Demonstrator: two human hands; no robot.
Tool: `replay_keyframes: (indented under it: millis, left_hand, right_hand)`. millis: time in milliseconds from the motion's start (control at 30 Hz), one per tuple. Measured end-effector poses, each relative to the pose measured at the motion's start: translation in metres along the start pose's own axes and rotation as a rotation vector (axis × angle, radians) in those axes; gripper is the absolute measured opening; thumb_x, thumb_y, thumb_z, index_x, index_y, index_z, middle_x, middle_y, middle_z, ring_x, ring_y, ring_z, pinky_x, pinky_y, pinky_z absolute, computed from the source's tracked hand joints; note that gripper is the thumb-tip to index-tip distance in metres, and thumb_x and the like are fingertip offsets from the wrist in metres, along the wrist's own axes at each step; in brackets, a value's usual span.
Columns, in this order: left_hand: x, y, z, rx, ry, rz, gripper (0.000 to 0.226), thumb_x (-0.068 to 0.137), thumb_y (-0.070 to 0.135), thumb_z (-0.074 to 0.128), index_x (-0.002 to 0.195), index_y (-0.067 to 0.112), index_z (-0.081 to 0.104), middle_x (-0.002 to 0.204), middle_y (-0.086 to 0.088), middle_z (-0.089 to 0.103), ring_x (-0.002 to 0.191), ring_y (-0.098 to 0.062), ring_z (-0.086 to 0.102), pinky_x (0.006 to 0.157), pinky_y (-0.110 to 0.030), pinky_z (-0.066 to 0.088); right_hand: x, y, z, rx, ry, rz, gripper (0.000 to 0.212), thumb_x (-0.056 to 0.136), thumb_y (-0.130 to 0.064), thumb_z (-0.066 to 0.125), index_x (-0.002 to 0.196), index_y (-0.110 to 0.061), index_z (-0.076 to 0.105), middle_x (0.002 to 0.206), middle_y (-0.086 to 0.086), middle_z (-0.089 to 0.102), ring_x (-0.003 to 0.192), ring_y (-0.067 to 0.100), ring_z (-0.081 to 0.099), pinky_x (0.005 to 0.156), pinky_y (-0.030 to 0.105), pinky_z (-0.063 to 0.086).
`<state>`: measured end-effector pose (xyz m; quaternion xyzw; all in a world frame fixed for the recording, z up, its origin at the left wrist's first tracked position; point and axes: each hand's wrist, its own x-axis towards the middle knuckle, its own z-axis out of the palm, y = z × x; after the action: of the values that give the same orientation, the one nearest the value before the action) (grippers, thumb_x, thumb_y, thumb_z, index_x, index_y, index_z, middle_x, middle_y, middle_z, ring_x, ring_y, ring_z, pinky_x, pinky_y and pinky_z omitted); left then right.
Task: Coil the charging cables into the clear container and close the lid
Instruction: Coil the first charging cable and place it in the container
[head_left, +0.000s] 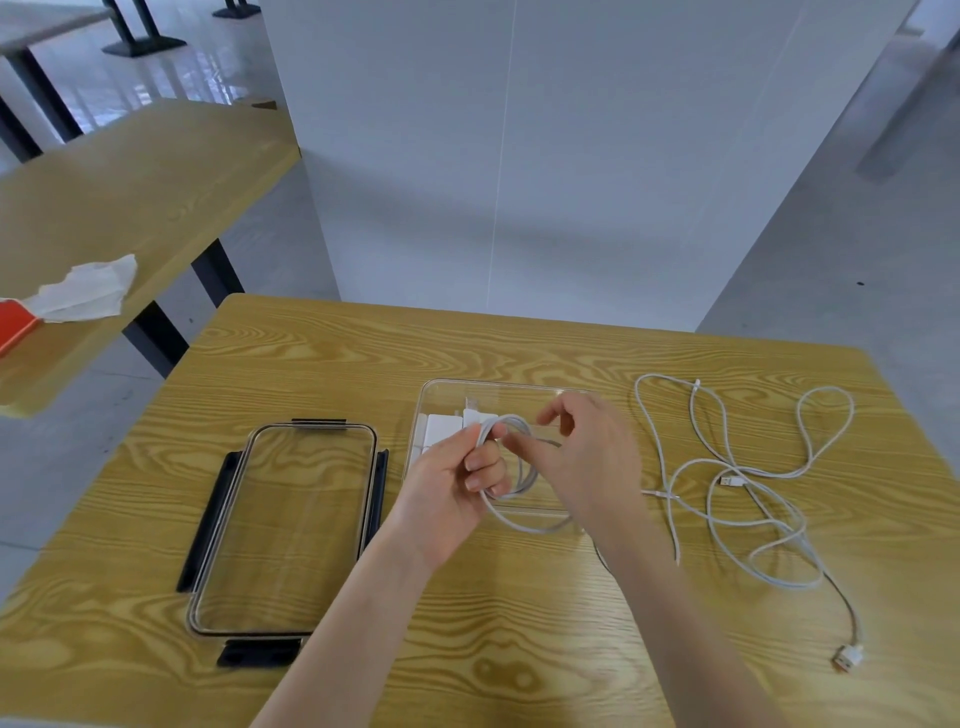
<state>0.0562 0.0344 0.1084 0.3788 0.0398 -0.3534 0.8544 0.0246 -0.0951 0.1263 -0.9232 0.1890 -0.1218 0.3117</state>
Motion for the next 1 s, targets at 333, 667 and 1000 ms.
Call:
replay_keyframes:
  millis: [333, 667, 1000]
  left_hand:
    - [0.000, -0.007, 0.003, 0.071, -0.112, -0.012, 0.023, 0.084, 0.022, 0.045, 0.086, 0.001, 0.055, 0.049, 0.007, 0.032, 0.041, -0.006, 0.030, 0.049, -0.020, 0.031]
    - [0.003, 0.000, 0.005, -0.204, -0.087, -0.058, 0.019, 0.085, 0.020, 0.041, 0.081, 0.006, 0.053, 0.048, 0.007, 0.032, 0.037, -0.005, 0.031, 0.045, -0.018, 0.036]
    - [-0.005, -0.003, 0.013, -0.254, -0.094, -0.097, 0.021, 0.086, 0.019, 0.040, 0.079, 0.006, 0.055, 0.047, 0.007, 0.032, 0.037, -0.004, 0.031, 0.044, -0.018, 0.035]
  right_hand:
    - [0.003, 0.008, 0.004, 0.678, -0.452, 0.280, 0.032, 0.083, 0.006, 0.054, 0.067, -0.016, 0.071, 0.055, 0.000, 0.062, 0.049, 0.011, 0.059, 0.050, 0.020, 0.050]
    - [0.014, 0.021, 0.011, 1.399, -0.590, 0.567, 0.030, 0.087, -0.019, 0.048, 0.090, 0.004, 0.068, 0.073, 0.012, 0.069, 0.063, 0.021, 0.066, 0.056, 0.029, 0.054]
    - [0.020, 0.043, 0.026, 1.425, -0.251, 0.858, 0.036, 0.086, 0.006, 0.055, 0.120, -0.005, 0.048, 0.071, 0.013, 0.071, 0.068, 0.020, 0.067, 0.063, 0.029, 0.056]
